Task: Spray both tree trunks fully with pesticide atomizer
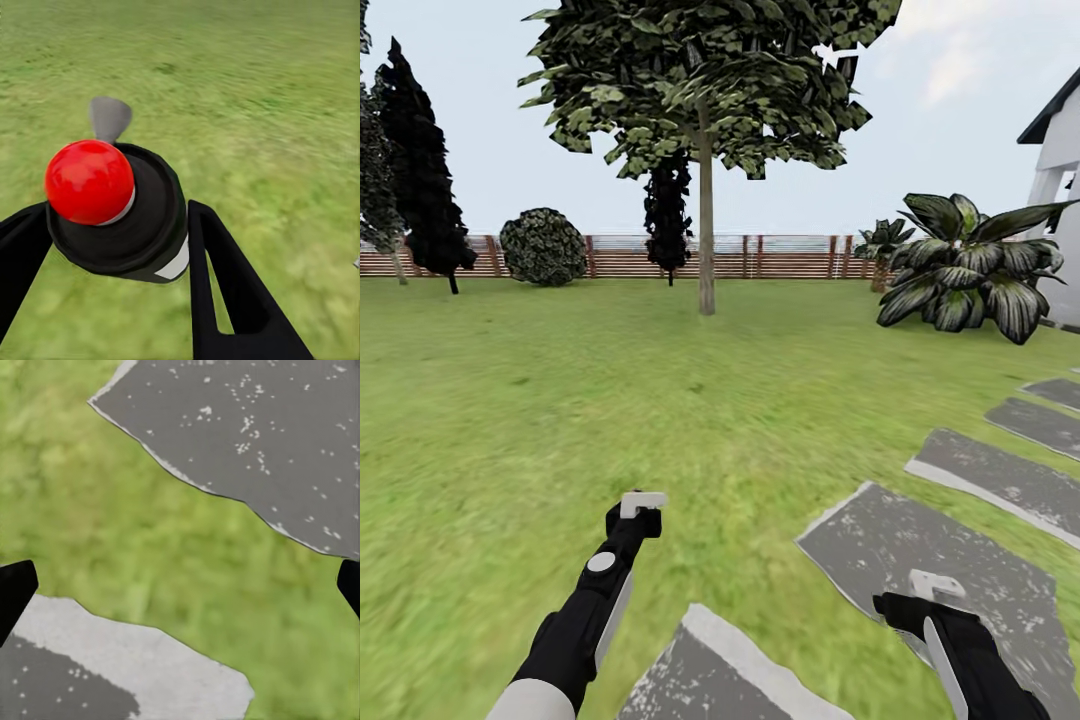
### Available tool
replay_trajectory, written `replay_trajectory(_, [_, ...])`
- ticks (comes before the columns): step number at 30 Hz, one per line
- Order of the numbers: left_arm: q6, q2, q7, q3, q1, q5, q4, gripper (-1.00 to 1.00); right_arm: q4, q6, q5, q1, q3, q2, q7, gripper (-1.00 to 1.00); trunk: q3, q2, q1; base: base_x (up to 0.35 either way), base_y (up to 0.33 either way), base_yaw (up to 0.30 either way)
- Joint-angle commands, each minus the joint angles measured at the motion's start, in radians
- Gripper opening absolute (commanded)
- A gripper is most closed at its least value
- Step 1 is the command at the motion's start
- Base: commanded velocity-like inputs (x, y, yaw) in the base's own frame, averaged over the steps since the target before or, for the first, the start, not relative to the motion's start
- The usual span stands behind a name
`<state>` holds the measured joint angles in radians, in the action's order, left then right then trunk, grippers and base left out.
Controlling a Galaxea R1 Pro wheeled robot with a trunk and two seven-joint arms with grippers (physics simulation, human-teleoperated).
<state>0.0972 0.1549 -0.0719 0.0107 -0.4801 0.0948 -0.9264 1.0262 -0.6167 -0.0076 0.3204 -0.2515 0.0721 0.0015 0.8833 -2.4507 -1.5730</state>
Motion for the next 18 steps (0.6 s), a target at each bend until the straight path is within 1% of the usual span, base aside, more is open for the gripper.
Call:
replay_trajectory(1, [0.0,0.0,0.0,0.0,0.0,0.0,0.0,-1.0,0.0,0.0,0.0,0.0,0.0,0.0,0.0,1.0,0.0,0.0,0.0,0.337,0.0,0.0])
replay_trajectory(18, [0.0,0.0,0.0,0.0,0.0,0.0,0.0,-1.0,0.0,0.0,0.0,0.0,0.0,0.0,0.0,1.0,0.0,0.0,0.0,0.337,0.0,0.0])
